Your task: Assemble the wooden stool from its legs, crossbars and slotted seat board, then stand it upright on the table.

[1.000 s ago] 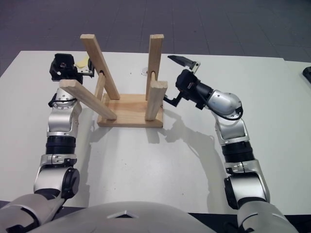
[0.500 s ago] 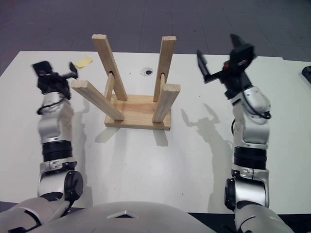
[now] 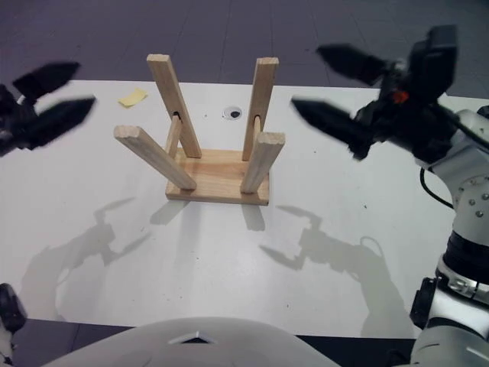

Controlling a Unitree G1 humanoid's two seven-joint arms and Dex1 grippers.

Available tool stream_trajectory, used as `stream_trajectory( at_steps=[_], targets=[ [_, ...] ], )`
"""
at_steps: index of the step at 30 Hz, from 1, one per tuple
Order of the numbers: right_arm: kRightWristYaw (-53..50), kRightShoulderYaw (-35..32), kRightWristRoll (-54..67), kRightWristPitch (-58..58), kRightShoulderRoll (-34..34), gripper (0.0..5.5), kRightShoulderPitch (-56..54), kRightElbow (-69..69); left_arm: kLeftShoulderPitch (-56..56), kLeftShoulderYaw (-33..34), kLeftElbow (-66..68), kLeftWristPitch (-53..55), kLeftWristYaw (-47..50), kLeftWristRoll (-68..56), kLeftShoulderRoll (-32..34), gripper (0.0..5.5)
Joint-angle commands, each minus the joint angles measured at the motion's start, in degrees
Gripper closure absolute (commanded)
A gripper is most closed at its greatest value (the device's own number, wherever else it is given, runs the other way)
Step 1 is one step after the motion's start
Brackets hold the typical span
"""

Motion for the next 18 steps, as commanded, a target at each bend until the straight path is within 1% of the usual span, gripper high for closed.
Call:
stream_trajectory(
  at_steps=[1, 6, 9, 10, 11, 12, 14, 15, 16, 17, 18],
  targets=[
    [2.6, 5.23, -4.73, -0.34, 0.22, 0.12, 0.76, 1.53, 1.51, -8.72, -1.04, -1.0, 0.48, 5.44, -0.59, 0.1],
    [3.52, 8.24, -9.92, -2.74, 2.0, 0.12, 2.36, 4.26, 3.52, -11.45, 0.63, -2.82, 2.26, 8.26, -3.05, 0.1],
    [4.65, 8.57, -11.25, -3.11, 1.95, 0.12, 3.92, 4.23, 4.75, -10.89, 1.02, -2.78, 2.17, 7.58, -3.48, 0.1],
    [4.91, 8.71, -11.71, -3.19, 2.07, 0.31, 4.19, 4.37, 5.13, -10.46, 1.14, -2.77, 1.98, 7.29, -3.46, 0.1],
    [5.15, 8.87, -12.12, -3.3, 2.14, 0.35, 4.49, 4.6, 5.51, -10.08, 1.22, -2.8, 1.74, 7.09, -3.37, 0.1],
    [5.38, 8.95, -12.53, -3.46, 2.26, 0.57, 4.81, 4.82, 5.77, -9.79, 1.34, -2.85, 1.57, 6.94, -3.32, 0.1],
    [5.66, 9.0, -12.99, -3.41, 2.54, 0.8, 5.23, 5.08, 5.85, -9.09, 1.84, -2.67, 1.42, 6.12, -3.48, 0.1],
    [5.82, 9.12, -13.15, -3.39, 2.73, 1.05, 5.26, 5.2, 5.73, -8.64, 2.17, -2.49, 1.37, 5.54, -3.62, 0.1],
    [5.95, 9.26, -13.31, -3.38, 2.91, 1.22, 5.22, 5.3, 5.59, -8.27, 2.45, -2.39, 1.34, 5.13, -3.75, 0.3],
    [6.07, 9.41, -13.46, -3.41, 3.08, 1.33, 5.16, 5.4, 5.46, -8.0, 2.74, -2.36, 1.31, 4.79, -3.86, 0.37],
    [6.13, 9.55, -13.58, -3.42, 3.21, 1.55, 5.14, 5.43, 5.42, -7.83, 3.04, -2.39, 1.3, 4.59, -3.95, 0.59]
  ],
)
